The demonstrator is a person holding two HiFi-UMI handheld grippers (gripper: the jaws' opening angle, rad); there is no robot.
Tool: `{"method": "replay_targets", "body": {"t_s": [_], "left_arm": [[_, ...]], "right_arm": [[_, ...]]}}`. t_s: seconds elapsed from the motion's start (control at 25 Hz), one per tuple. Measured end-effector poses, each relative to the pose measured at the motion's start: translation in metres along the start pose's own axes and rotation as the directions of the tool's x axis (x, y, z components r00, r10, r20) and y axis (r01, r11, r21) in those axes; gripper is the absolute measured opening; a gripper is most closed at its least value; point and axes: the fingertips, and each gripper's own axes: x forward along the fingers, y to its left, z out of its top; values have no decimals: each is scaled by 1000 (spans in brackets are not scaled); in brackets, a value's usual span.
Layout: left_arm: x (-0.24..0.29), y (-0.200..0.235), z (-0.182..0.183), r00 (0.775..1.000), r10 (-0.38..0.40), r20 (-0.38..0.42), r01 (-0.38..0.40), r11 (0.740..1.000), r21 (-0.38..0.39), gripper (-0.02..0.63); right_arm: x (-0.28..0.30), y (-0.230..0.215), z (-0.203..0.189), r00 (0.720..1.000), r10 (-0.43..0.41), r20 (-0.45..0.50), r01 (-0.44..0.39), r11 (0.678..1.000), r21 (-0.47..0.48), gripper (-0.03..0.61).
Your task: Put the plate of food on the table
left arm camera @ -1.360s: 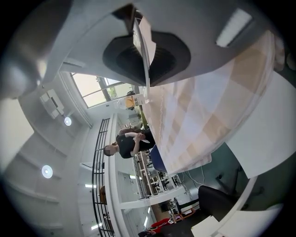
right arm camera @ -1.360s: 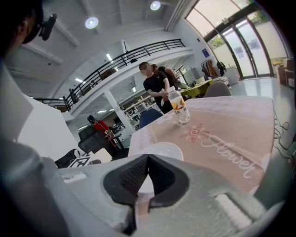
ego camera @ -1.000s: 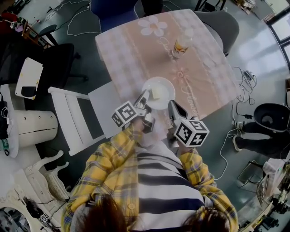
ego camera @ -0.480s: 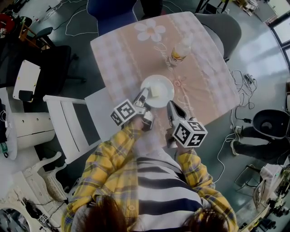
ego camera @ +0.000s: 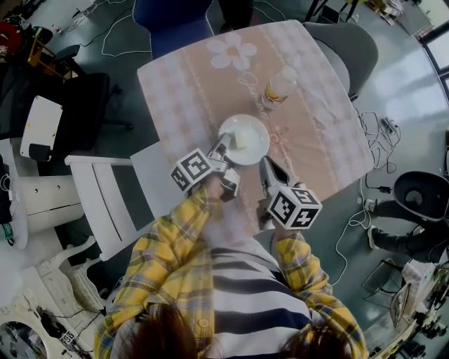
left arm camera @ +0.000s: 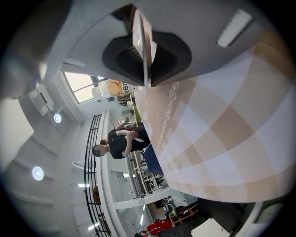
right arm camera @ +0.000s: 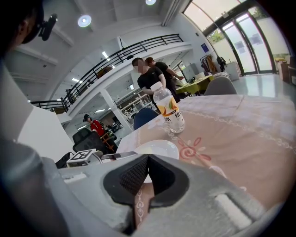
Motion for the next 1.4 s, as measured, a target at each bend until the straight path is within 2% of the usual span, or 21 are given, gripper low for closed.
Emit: {"method": "replay_targets", "body": {"t_s": [0.28,0.8,1.12,1.4], "left_arm": [[17,-1,9,1000,28,-3,-28,1000,8,15],[45,-1,8,994,92,-66,-89,995,44,17],[50,0,10,982,153,-109,-141,984,110,19],[60,-6,9,972,163,-171,-128,972,198,11]], "right_arm": [[8,-6,6,1000,7,-8,-7,1000,4,-3],[15,-17,12,1000,7,-13,-6,1000,15,-3],[17,-20,14,1000,1,-8,0,1000,26,-3],[22,-20,18,1000,8,-10,-8,999,34,-3]]}}
